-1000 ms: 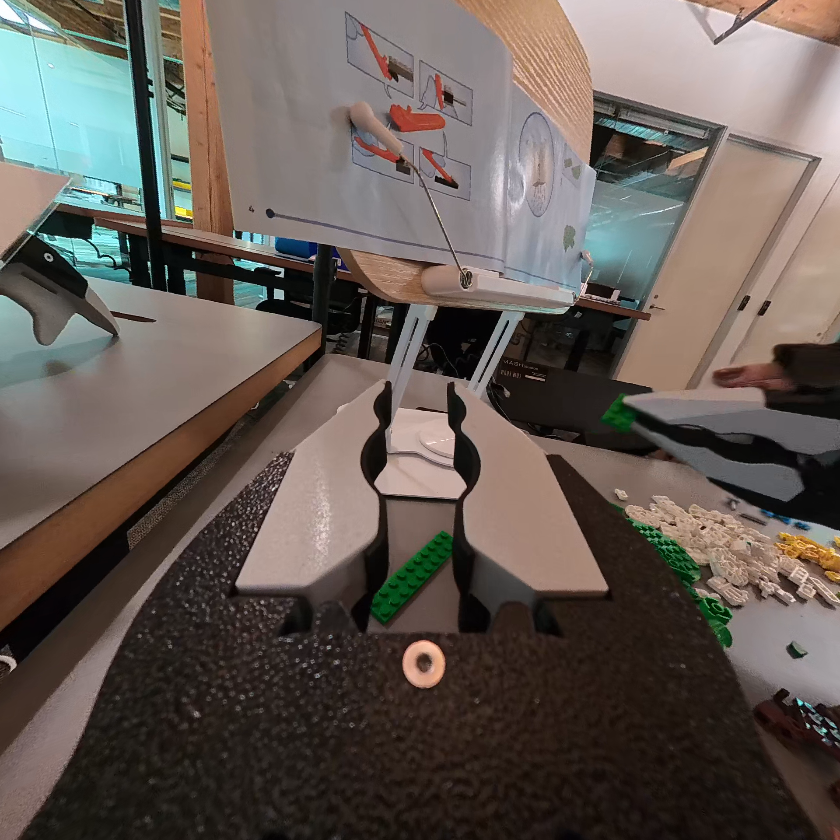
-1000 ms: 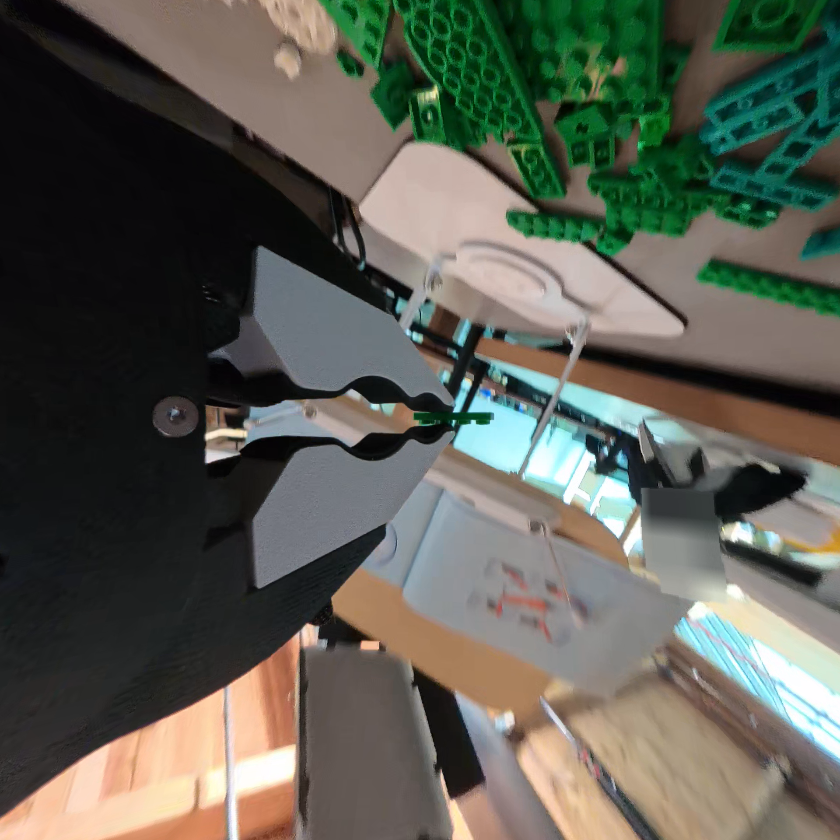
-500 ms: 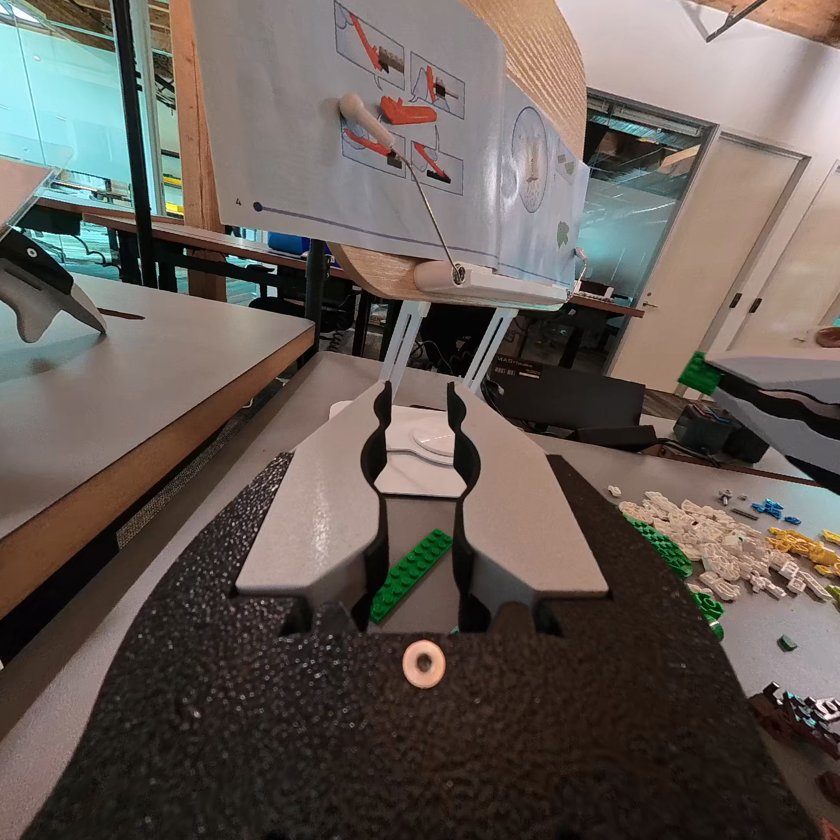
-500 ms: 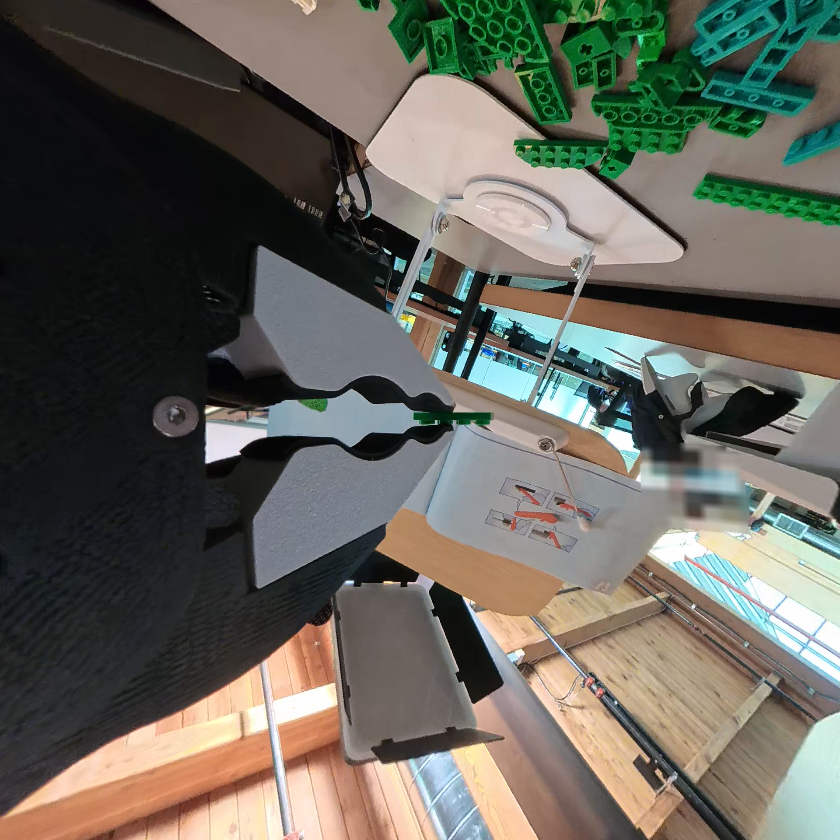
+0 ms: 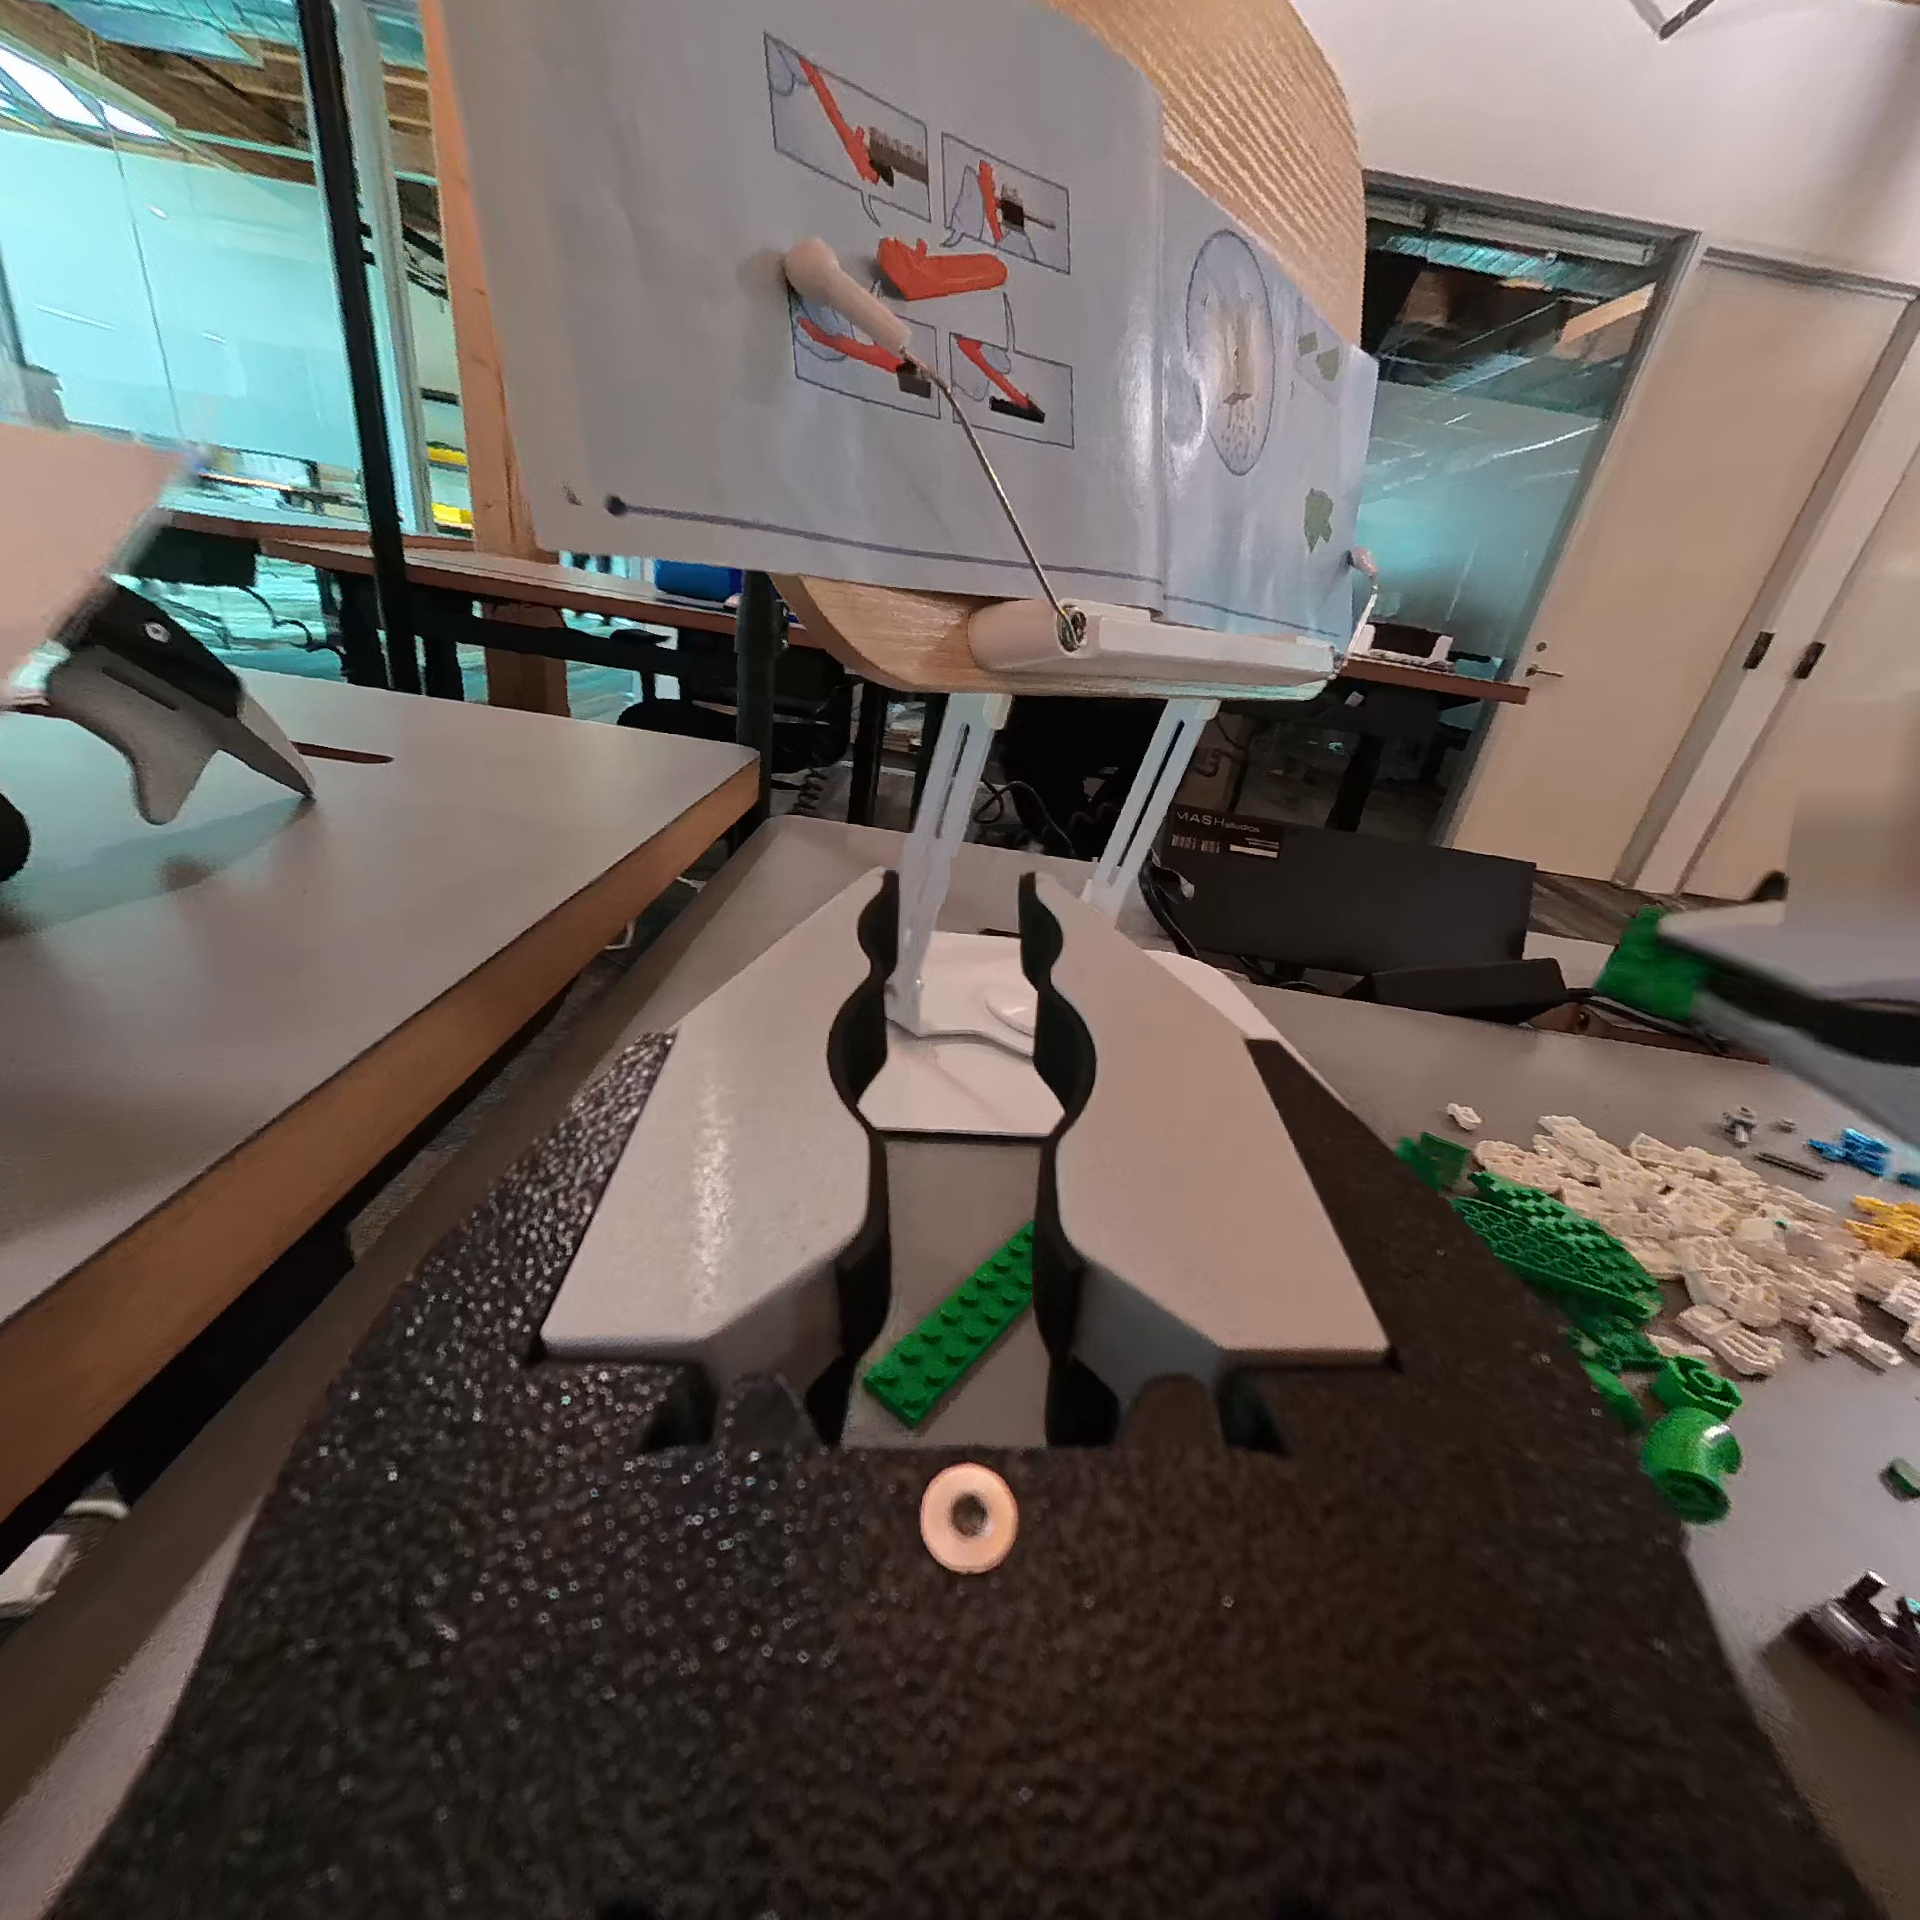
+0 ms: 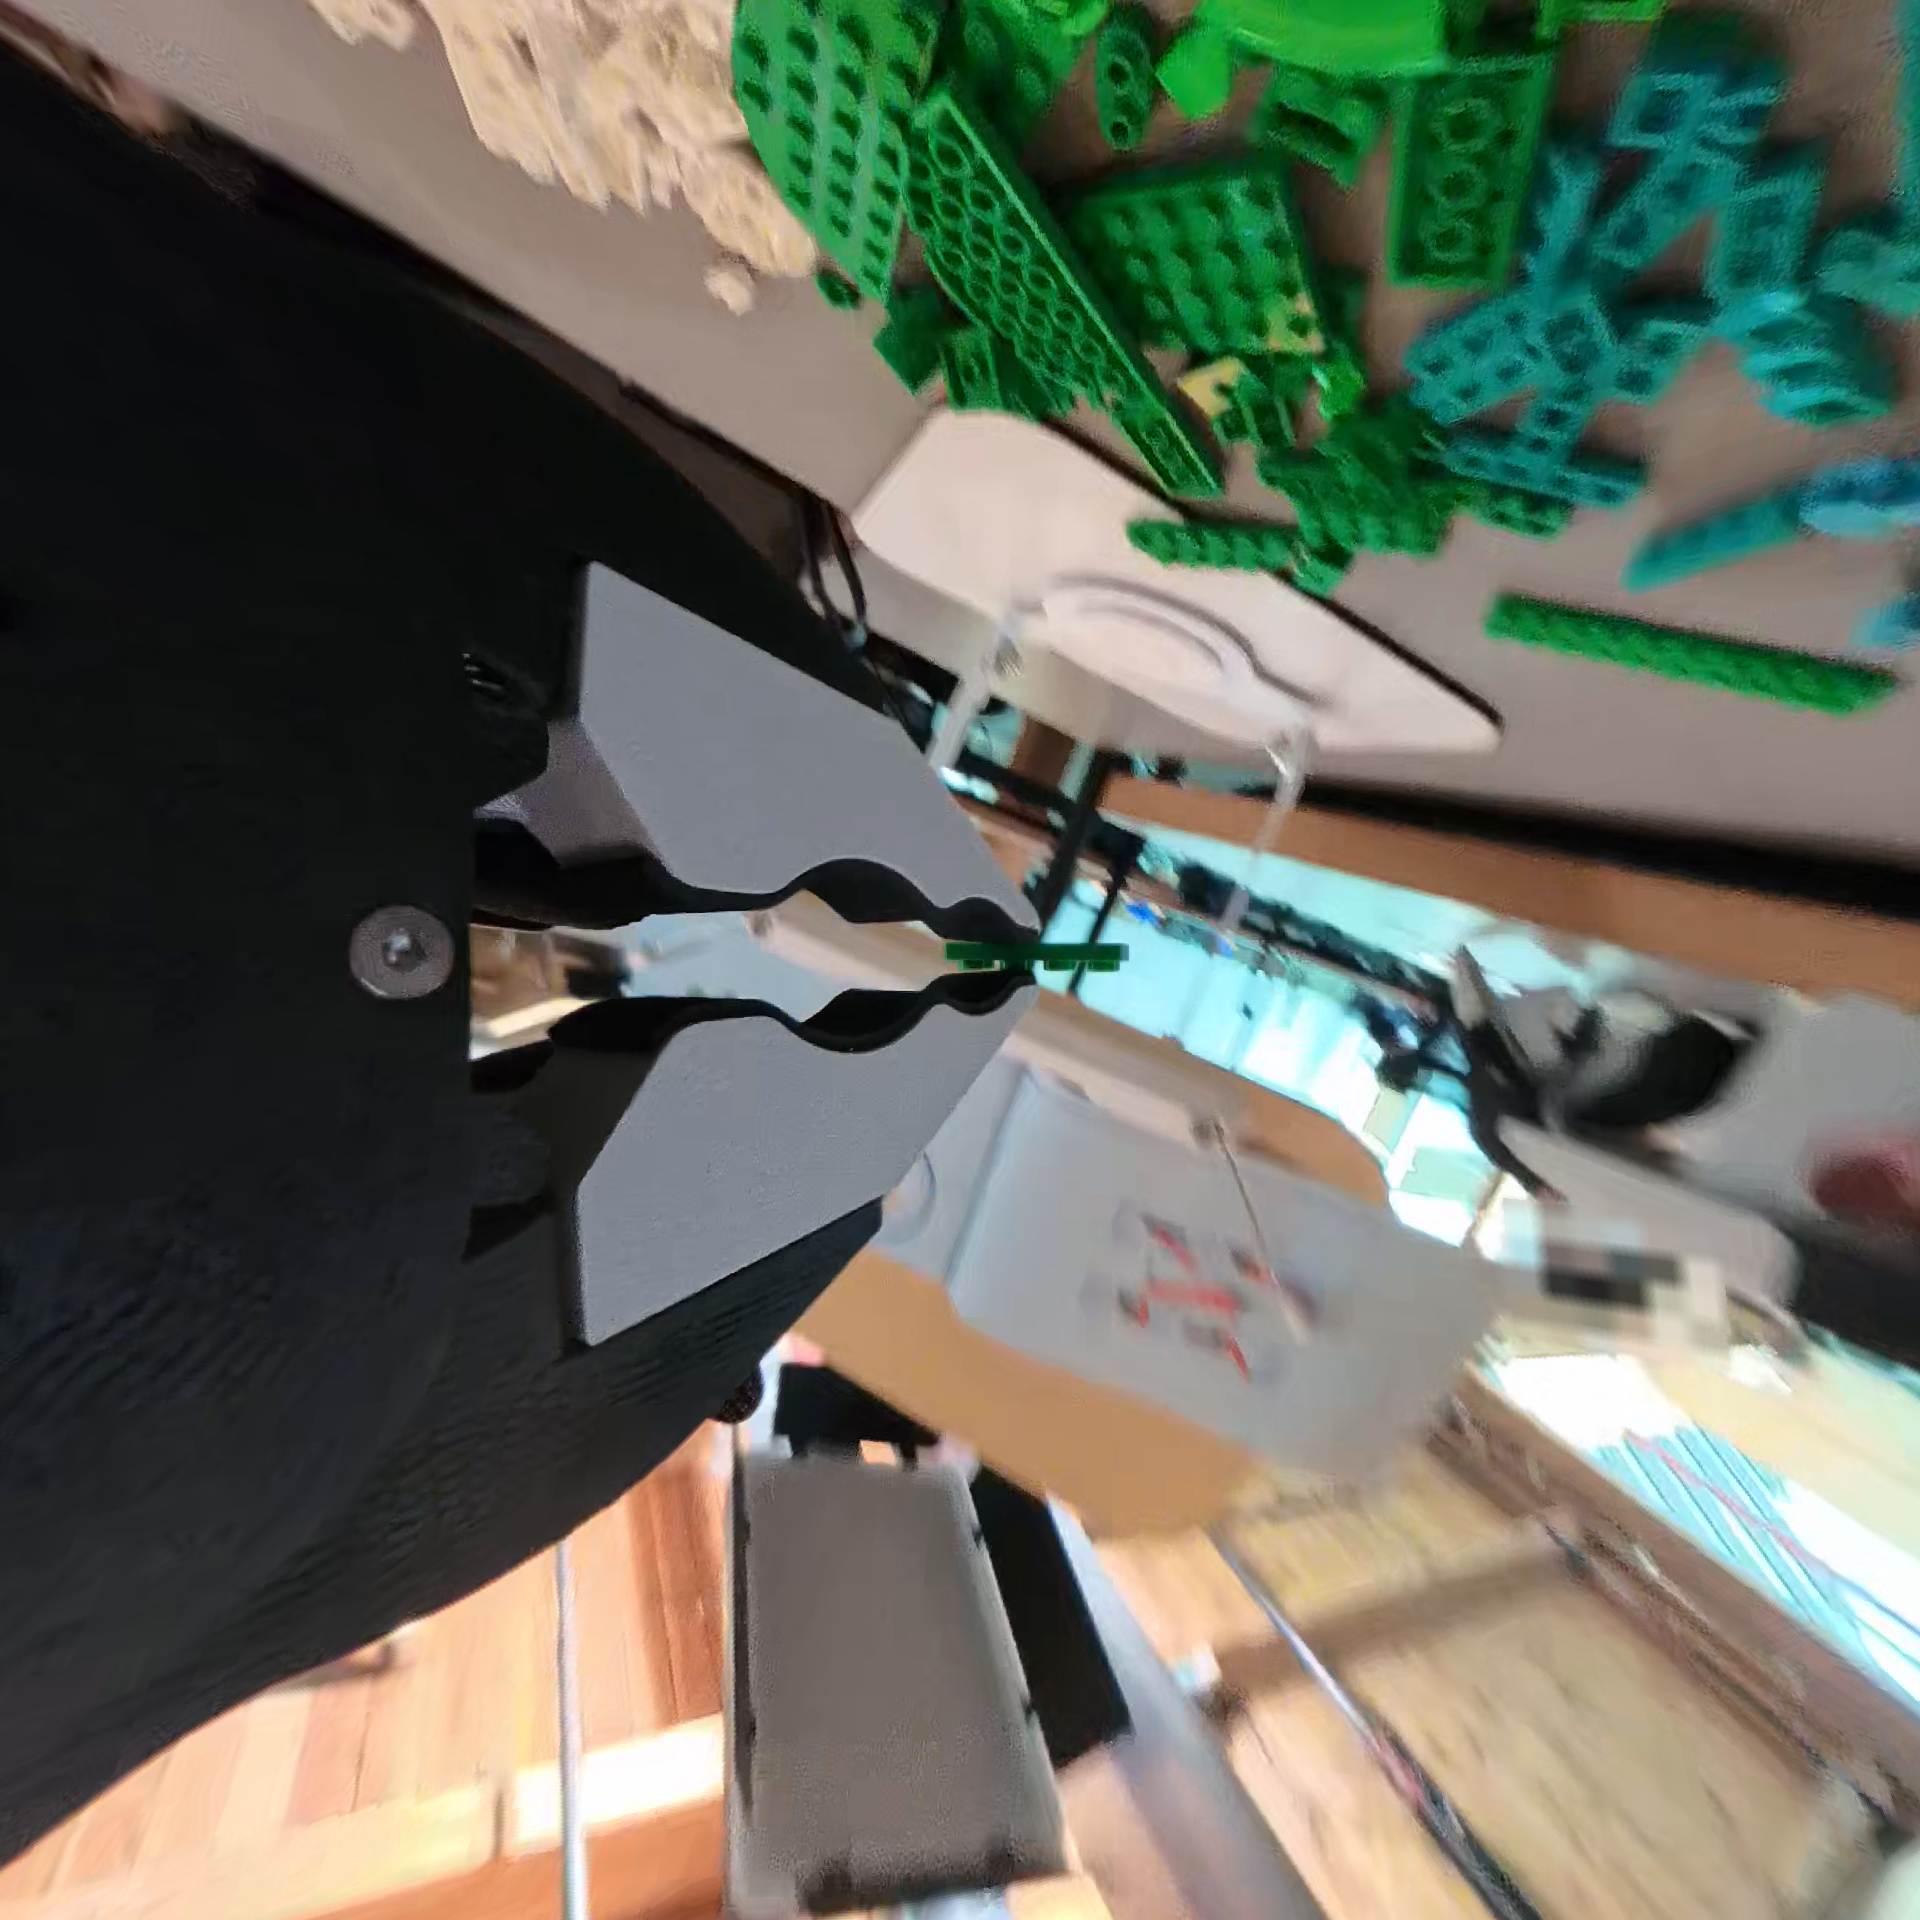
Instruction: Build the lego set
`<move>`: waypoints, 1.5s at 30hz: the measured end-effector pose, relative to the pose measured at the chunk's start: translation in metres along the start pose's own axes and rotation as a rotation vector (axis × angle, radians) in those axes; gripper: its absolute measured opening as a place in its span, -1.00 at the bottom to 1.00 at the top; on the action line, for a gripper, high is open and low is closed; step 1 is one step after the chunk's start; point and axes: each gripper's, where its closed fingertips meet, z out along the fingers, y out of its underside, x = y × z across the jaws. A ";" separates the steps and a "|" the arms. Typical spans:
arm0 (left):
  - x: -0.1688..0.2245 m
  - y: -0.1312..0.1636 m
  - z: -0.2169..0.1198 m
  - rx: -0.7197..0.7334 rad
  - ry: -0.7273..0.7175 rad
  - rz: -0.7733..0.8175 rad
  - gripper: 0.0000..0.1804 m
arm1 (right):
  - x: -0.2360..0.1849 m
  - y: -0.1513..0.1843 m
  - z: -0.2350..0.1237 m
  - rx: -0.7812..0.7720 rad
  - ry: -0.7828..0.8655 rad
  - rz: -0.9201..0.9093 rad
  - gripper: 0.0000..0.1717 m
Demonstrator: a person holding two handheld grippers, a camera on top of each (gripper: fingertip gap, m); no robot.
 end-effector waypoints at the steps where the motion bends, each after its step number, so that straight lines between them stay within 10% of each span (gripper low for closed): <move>1: -0.005 -0.003 -0.002 0.015 -0.020 0.003 -0.77 | -0.011 0.008 0.008 -0.025 -0.044 0.029 -0.96; 9: -0.032 -0.021 -0.015 0.110 -0.127 0.000 -0.86 | -0.081 0.018 0.046 -0.095 -0.438 -0.061 -0.96; 34: -0.014 -0.025 -0.014 0.136 -0.090 0.086 -0.92 | -0.124 0.027 0.063 -0.157 -0.757 0.077 -0.87; 45: -0.014 -0.026 -0.015 0.144 -0.084 0.058 -0.91 | -0.076 0.039 0.005 -0.195 -0.706 0.838 -0.45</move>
